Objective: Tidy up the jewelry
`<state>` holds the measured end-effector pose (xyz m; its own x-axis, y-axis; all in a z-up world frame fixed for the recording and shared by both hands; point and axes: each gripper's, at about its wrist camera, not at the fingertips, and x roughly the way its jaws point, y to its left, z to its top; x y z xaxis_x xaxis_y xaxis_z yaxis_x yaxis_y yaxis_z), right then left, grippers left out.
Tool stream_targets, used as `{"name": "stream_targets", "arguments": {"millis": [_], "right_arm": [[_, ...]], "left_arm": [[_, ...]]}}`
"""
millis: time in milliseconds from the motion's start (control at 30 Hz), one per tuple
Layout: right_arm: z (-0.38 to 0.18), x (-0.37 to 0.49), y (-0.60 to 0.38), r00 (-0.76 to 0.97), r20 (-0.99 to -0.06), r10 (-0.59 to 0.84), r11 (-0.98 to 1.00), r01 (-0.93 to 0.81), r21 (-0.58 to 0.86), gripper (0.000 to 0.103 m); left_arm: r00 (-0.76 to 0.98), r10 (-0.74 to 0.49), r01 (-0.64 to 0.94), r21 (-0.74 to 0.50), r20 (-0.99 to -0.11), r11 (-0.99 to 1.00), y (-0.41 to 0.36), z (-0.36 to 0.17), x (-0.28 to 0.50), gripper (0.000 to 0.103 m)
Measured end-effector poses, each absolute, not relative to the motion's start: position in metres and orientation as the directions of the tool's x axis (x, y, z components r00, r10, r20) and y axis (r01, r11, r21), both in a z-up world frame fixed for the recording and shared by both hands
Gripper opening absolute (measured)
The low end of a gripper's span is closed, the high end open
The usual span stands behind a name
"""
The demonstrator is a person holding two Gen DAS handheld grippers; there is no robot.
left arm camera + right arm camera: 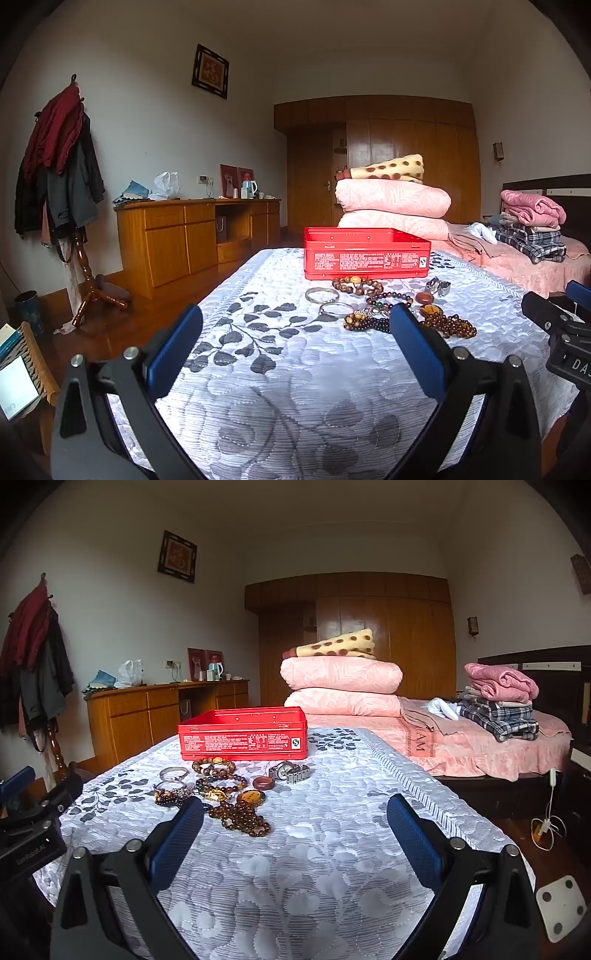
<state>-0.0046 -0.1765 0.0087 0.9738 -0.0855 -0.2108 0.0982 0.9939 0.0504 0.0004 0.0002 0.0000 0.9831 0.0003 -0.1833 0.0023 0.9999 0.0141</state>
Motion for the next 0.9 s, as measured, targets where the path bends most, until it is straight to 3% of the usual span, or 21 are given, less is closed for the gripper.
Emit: {"name": "stream_targets", "arguments": {"millis": [900], "right_arm": [[0.0085,-0.0048,-0.1771,0.973,-0.213,-0.084,0.994,0.098,0.055,0.097]], "left_arm": [[0.984,0.002,0.002,0.018,-0.177,1.0,0.0001,0.0003,-0.0002,0.098]]}}
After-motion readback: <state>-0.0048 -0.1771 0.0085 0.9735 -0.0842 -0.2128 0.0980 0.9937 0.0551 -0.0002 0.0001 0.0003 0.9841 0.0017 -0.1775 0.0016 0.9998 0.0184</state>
